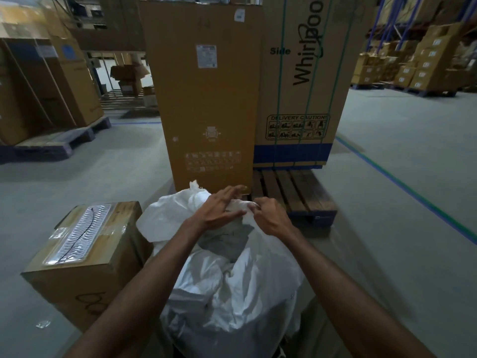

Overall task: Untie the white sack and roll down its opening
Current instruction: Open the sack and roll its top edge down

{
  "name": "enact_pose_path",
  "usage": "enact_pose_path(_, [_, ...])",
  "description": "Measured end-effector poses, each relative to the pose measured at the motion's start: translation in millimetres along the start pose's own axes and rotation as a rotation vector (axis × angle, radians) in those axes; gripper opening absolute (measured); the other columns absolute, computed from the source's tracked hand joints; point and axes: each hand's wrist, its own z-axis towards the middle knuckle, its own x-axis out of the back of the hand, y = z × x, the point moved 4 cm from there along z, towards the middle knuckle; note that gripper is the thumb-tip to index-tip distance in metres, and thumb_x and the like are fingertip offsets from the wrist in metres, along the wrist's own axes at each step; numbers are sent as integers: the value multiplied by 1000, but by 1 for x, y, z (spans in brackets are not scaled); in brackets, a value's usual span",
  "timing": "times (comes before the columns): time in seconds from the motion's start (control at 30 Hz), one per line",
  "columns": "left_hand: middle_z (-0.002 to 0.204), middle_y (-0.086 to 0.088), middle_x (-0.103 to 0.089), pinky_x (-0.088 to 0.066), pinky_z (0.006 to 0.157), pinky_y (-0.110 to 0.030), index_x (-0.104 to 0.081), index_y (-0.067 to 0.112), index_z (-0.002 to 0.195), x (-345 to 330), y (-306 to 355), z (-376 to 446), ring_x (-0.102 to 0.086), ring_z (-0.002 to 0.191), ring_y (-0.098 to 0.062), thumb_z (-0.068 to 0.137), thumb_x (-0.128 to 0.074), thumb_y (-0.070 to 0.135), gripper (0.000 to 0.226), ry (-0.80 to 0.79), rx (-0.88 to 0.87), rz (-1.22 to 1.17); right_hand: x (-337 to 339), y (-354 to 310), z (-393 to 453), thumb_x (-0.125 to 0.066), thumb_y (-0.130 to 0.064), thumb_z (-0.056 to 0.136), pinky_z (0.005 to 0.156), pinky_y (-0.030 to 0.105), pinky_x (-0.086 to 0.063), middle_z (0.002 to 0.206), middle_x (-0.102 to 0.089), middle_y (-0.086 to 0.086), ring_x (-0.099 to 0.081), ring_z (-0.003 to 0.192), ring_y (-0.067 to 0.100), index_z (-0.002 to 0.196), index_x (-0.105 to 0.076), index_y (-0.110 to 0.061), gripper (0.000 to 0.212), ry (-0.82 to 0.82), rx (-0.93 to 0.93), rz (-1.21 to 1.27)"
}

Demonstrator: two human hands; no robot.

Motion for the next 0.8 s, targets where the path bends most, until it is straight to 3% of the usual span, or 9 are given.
enact_pose_path(0.07, [116, 6, -59, -46, 88, -27, -58, 27, 125, 0, 11, -1, -56, 98, -9, 103, -50, 47, 31, 27, -129, 59, 1, -1, 1, -43, -45, 106, 50, 28, -38, 66, -57, -1, -48, 54, 12, 81, -67, -17, 45, -101, 2, 97])
enact_pose_path(0.13, [100, 6, -58, -49, 78, -30, -63, 24, 107, -2, 17, -2, -55, 85, -10, 104, -50, 32, 15, -5, -118, 21, 0, 1, 4, -43, -49, 105, 50, 25, -36, 64, -55, -2, -44, 51, 9, 86, -71, -16, 47, -155, -7, 136])
enact_pose_path(0.27, [90, 3, -57, -44, 73, -30, -68, 14, 97, -5, 14, 5, -53, 81, -12, 105, -46, 29, 28, -102, 42, 1, -7, 5, 7, -42, -53, 104, 55, 27, -39, 71, -58, -1, -49, 58, 10, 88, -67, -14, 48, -95, 3, 113])
enact_pose_path(0.4, [68, 3, -55, -39, 59, -29, -62, 17, 65, 3, 6, 13, -50, 62, -15, 102, -49, 21, 40, -11, 256, -130, -8, 5, -2, -38, -54, 104, 65, 33, -46, 92, -62, 3, -59, 78, 18, 105, -57, -17, 42, 102, -5, -195])
enact_pose_path(0.53, [79, 1, -58, -45, 66, -33, -69, 11, 86, -3, 8, 19, -54, 71, -18, 102, -48, 32, 34, 27, 233, -133, -5, 13, -8, -36, -50, 106, 66, 34, -55, 82, -65, 1, -62, 71, 14, 93, -66, -17, 46, 239, -100, -100])
enact_pose_path(0.63, [116, 0, -58, -44, 86, -30, -59, 18, 118, -16, 19, 18, -55, 99, -16, 103, -38, 46, 39, -67, 50, -29, 3, 21, 3, -37, -51, 106, 59, 29, -49, 75, -64, 2, -61, 65, 14, 79, -64, -20, 49, 128, -150, 138])
enact_pose_path(0.7, [134, 2, -56, -41, 97, -26, -53, 22, 137, -19, 21, 16, -54, 115, -12, 103, -37, 53, 49, -88, 5, -8, 8, 28, 8, -39, -53, 105, 70, 37, -57, 86, -70, 8, -67, 76, 20, 87, -69, -15, 51, 6, -181, 338])
enact_pose_path(0.73, [132, -1, -59, -44, 97, -29, -56, 19, 135, -20, 21, 14, -55, 114, -15, 103, -38, 50, 49, -79, 6, -20, 9, 32, 8, -40, -54, 105, 76, 40, -58, 92, -70, 11, -68, 82, 22, 93, -70, -12, 52, -55, -196, 398])
enact_pose_path(0.8, [104, -6, -67, -52, 87, -42, -67, 10, 107, -21, 22, 17, -59, 94, -21, 99, -41, 37, 39, -21, 26, 7, 10, 30, 3, -40, -53, 105, 75, 36, -56, 90, -67, 10, -64, 80, 19, 91, -66, -10, 52, -127, -203, 387])
